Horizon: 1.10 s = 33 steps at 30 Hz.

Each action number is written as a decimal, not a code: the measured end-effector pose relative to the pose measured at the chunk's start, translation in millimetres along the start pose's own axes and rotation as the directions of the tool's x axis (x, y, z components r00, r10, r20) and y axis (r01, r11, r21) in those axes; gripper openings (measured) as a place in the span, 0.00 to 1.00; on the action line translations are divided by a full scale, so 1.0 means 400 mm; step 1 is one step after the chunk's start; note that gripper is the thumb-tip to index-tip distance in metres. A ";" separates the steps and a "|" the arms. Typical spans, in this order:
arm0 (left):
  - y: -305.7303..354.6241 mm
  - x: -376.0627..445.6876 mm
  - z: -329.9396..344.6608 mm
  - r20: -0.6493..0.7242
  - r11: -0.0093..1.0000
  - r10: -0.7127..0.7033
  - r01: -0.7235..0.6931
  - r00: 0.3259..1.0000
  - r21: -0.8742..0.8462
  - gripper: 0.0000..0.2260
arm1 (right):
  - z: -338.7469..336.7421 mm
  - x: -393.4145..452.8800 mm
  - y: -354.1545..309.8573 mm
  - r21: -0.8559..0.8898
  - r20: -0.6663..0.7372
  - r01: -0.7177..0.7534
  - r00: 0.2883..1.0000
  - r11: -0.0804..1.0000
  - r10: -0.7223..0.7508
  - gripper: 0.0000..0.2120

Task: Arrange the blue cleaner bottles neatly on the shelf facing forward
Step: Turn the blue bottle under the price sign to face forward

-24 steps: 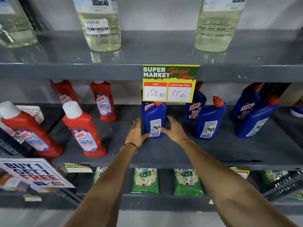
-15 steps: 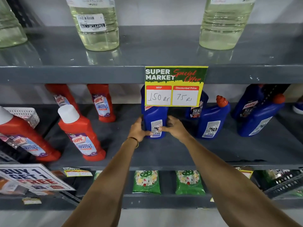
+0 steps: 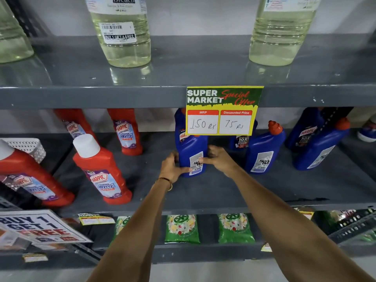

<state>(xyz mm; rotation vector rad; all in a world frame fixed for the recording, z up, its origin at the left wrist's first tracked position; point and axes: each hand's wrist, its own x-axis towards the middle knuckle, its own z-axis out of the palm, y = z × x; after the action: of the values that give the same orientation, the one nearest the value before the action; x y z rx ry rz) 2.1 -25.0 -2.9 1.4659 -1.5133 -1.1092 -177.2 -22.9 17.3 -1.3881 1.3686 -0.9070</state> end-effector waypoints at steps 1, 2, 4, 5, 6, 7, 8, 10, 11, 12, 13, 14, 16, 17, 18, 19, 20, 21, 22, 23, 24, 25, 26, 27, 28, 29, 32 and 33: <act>-0.002 -0.007 -0.002 -0.021 1.000 0.019 -0.019 1.000 -0.007 0.23 | -0.004 -0.005 -0.005 0.006 0.019 0.009 1.000 1.000 -0.009 0.21; -0.001 -0.014 -0.004 -0.044 0.999 0.039 -0.040 0.998 -0.010 0.22 | -0.009 -0.010 -0.012 0.010 0.030 0.020 0.999 1.000 -0.020 0.22; 0.002 -0.026 -0.004 -0.089 0.997 0.072 -0.074 0.993 -0.012 0.21 | -0.011 -0.020 -0.026 0.045 0.041 0.038 0.998 0.998 -0.040 0.23; 0.005 -0.031 -0.003 -0.108 0.996 0.087 -0.089 0.990 -0.006 0.20 | -0.009 -0.025 -0.033 0.071 0.045 0.040 0.998 0.997 -0.043 0.23; 0.007 -0.036 0.001 -0.130 0.995 0.103 -0.103 0.986 0.011 0.19 | -0.005 -0.030 -0.040 0.089 0.048 0.036 0.998 0.995 -0.041 0.23; 0.009 -0.043 0.007 -0.155 0.993 0.119 -0.114 0.981 0.037 0.19 | 0.003 -0.034 -0.048 0.100 0.049 0.034 0.998 0.994 -0.039 0.25; 0.013 -0.049 0.015 -0.178 0.990 0.133 -0.124 0.975 0.061 0.19 | 0.014 -0.036 -0.055 0.100 0.046 0.034 0.998 0.994 -0.039 0.27; 0.025 -0.067 0.029 -0.211 0.985 0.161 -0.142 0.964 0.099 0.18 | 0.040 -0.040 -0.063 0.081 0.012 0.043 0.999 0.996 -0.045 0.33; 0.030 -0.074 0.034 -0.221 0.981 0.174 -0.150 0.960 0.121 0.17 | 0.052 -0.040 -0.064 0.075 -0.015 0.048 0.999 0.996 -0.047 0.36; 0.032 -0.080 0.038 -0.229 0.976 0.190 -0.159 0.955 0.148 0.17 | 0.062 -0.039 -0.065 0.078 -0.044 0.049 0.998 0.996 -0.045 0.38; 0.032 -0.083 0.040 -0.236 0.971 0.204 -0.165 0.950 0.174 0.17 | 0.068 -0.039 -0.065 0.084 -0.065 0.050 0.997 0.995 -0.045 0.39; 0.031 -0.086 0.039 -0.242 0.965 0.219 -0.173 0.945 0.196 0.18 | 0.072 -0.039 -0.065 0.086 -0.077 0.052 0.996 0.995 -0.046 0.40; 0.028 -0.088 0.032 -0.222 0.959 0.233 -0.186 0.947 0.214 0.19 | 0.072 -0.044 -0.068 0.076 -0.088 0.062 0.995 0.995 -0.055 0.40; 0.027 -0.087 0.024 -0.192 0.958 0.232 -0.191 0.954 0.212 0.20 | 0.070 -0.046 -0.068 0.075 -0.094 0.065 0.994 0.995 -0.057 0.39; 0.027 -0.084 0.015 -0.149 0.962 0.225 -0.196 0.963 0.190 0.20 | 0.068 -0.048 -0.066 0.075 -0.101 0.066 0.993 0.995 -0.058 0.39; 0.026 -0.079 0.003 -0.089 0.973 0.203 -0.191 0.975 0.130 0.20 | 0.066 -0.051 -0.067 0.068 -0.103 0.070 0.993 0.995 -0.063 0.39; 0.024 -0.074 -0.012 -0.015 0.985 0.170 -0.170 0.985 0.034 0.20 | 0.064 -0.055 -0.067 0.055 -0.099 0.079 0.992 0.995 -0.073 0.39; 0.018 -0.064 -0.028 0.067 0.989 0.131 -0.126 0.989 -0.076 0.19 | 0.060 -0.058 -0.068 0.042 -0.087 0.091 0.992 0.995 -0.087 0.39; 0.010 -0.055 -0.045 0.151 0.984 0.090 -0.064 0.984 -0.168 0.18 | 0.056 -0.061 -0.071 0.031 -0.070 0.098 0.993 0.995 -0.096 0.38; 0.001 -0.046 -0.064 0.221 0.975 0.044 0.007 0.974 -0.222 0.18 | 0.052 -0.065 -0.075 0.027 -0.047 0.103 0.994 0.994 -0.101 0.37; -0.005 -0.038 -0.079 0.278 0.965 -0.003 0.075 0.960 -0.250 0.20 | 0.045 -0.070 -0.080 0.032 -0.020 0.103 0.995 0.994 -0.102 0.36; -0.009 -0.031 -0.091 0.325 0.950 -0.047 0.142 0.945 -0.278 0.23 | 0.037 -0.074 -0.087 0.049 0.018 0.096 0.995 0.994 -0.097 0.33; -0.013 -0.026 -0.101 0.363 0.928 -0.084 0.206 0.928 -0.312 0.26 | 0.029 -0.077 -0.094 0.076 0.068 0.079 0.994 0.994 -0.085 0.31; -0.016 -0.023 -0.106 0.401 0.899 -0.107 0.260 0.910 -0.351 0.28 | 0.021 -0.080 -0.100 0.103 0.125 0.058 0.990 0.993 -0.071 0.29; -0.019 -0.022 -0.106 0.442 0.872 -0.114 0.303 0.890 -0.384 0.30 | 0.014 -0.084 -0.107 0.125 0.180 0.035 0.982 0.992 -0.057 0.27; -0.017 -0.024 -0.102 0.487 0.852 -0.109 0.333 0.867 -0.403 0.32 | 0.007 -0.087 -0.113 0.147 0.224 0.013 0.973 0.989 -0.046 0.24; -0.008 -0.039 -0.082 0.605 0.838 -0.053 0.365 0.794 -0.406 0.39 | -0.005 -0.088 -0.118 0.194 0.293 -0.017 0.955 0.981 -0.041 0.19; -0.009 -0.040 -0.075 0.626 0.836 -0.033 0.365 0.780 -0.411 0.39 | -0.007 -0.087 -0.117 0.206 0.300 -0.016 0.953 0.978 -0.047 0.17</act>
<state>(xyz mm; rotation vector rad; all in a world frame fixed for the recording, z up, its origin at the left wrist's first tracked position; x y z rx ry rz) 32.6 -11.4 5.1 0.9460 -1.2851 -2.0851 -170.1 7.2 66.8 -1.3166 1.0033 -0.7837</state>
